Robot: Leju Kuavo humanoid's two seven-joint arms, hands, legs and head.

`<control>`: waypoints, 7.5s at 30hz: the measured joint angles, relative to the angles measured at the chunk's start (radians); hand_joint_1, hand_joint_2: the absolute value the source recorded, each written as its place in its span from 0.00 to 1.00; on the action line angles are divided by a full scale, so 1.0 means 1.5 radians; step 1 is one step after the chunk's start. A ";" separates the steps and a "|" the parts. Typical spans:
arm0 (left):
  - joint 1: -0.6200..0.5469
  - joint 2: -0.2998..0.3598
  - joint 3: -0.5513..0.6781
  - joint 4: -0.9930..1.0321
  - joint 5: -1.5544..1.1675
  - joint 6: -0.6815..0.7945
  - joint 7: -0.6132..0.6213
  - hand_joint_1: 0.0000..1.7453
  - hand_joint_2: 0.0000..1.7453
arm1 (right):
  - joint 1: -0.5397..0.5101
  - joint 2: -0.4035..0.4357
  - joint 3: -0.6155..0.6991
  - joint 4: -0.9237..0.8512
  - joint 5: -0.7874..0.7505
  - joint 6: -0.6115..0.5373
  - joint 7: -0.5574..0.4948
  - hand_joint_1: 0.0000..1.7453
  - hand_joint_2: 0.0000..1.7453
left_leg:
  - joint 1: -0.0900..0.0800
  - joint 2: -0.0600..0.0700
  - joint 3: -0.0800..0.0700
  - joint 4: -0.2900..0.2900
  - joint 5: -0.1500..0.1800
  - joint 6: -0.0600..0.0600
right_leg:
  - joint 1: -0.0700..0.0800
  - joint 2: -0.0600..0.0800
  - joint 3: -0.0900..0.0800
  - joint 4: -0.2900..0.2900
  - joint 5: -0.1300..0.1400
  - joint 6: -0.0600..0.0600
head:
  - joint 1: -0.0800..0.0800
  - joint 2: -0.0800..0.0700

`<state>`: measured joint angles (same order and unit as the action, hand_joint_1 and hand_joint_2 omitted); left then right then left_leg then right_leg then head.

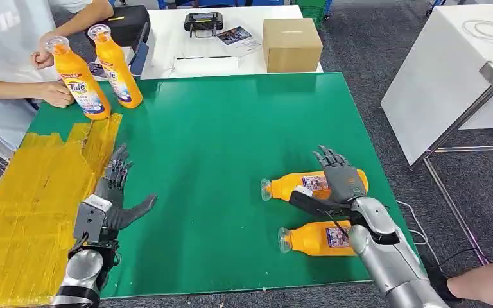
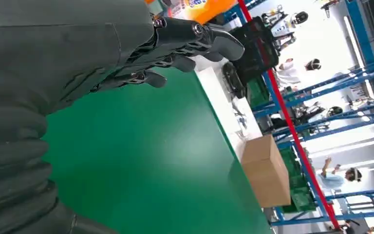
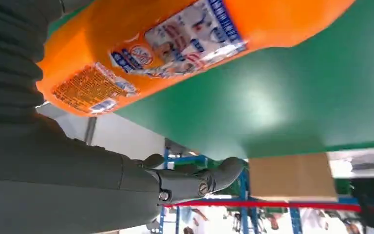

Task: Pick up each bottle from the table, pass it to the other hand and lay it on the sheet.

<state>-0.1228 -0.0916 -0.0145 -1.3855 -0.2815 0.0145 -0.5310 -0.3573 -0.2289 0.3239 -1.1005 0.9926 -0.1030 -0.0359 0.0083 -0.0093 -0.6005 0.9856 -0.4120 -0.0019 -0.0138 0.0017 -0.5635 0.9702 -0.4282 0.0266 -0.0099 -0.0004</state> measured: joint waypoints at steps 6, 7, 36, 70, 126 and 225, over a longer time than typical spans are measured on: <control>-0.014 0.000 -0.005 0.005 0.002 -0.002 -0.001 0.00 1.00 | -0.042 -0.012 0.001 0.077 0.001 0.025 -0.007 0.00 1.00 | 0.000 0.000 0.000 0.000 0.000 0.000 | 0.000 0.000 0.000 0.000 0.000 0.000 | 0.000 0.000; -0.014 0.000 -0.006 0.005 0.002 -0.002 -0.001 0.00 1.00 | -0.046 -0.014 0.001 0.085 0.002 0.025 -0.007 0.00 1.00 | 0.000 0.000 0.000 0.000 0.000 0.000 | 0.000 0.000 0.000 0.000 0.000 0.000 | 0.000 0.000; -0.028 -0.001 -0.023 0.018 0.015 -0.002 -0.006 0.00 1.00 | -0.129 -0.041 0.038 0.248 0.023 0.076 -0.024 1.00 1.00 | 0.000 0.000 0.001 0.000 0.000 0.000 | 0.000 0.000 0.001 0.000 0.000 0.000 | 0.000 0.000; -0.034 -0.001 -0.047 0.025 0.029 -0.009 -0.002 0.00 1.00 | 0.009 0.101 -0.101 0.023 -0.296 -0.106 -0.176 1.00 1.00 | 0.000 -0.001 0.000 0.000 0.000 0.000 | 0.000 0.000 0.001 0.000 0.000 0.000 | 0.000 0.000; -0.135 -0.013 -0.187 0.099 0.098 -0.075 0.070 0.00 1.00 | 0.001 0.355 0.051 0.142 -0.370 -0.041 -0.246 0.97 1.00 | 0.001 0.000 0.000 0.000 0.000 0.000 | 0.001 0.000 0.000 0.000 0.000 0.000 | 0.000 0.000; -0.002 0.105 0.240 0.016 -0.849 0.455 0.094 1.00 1.00 | 0.175 0.200 0.078 -0.259 -0.469 -0.133 -0.291 0.00 1.00 | 0.002 0.001 0.000 0.000 0.000 0.000 | 0.002 0.000 -0.001 0.000 0.000 0.000 | 0.001 0.000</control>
<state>-0.1261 0.0661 0.3459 -1.3619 -1.5557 0.6970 -0.3893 -0.0949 0.0713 0.4406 -1.4893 0.2892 -0.3029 -0.4730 0.0106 -0.0081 -0.6006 0.9851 -0.4121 -0.0026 -0.0115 0.0021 -0.5643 0.9704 -0.4289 0.0260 -0.0092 -0.0004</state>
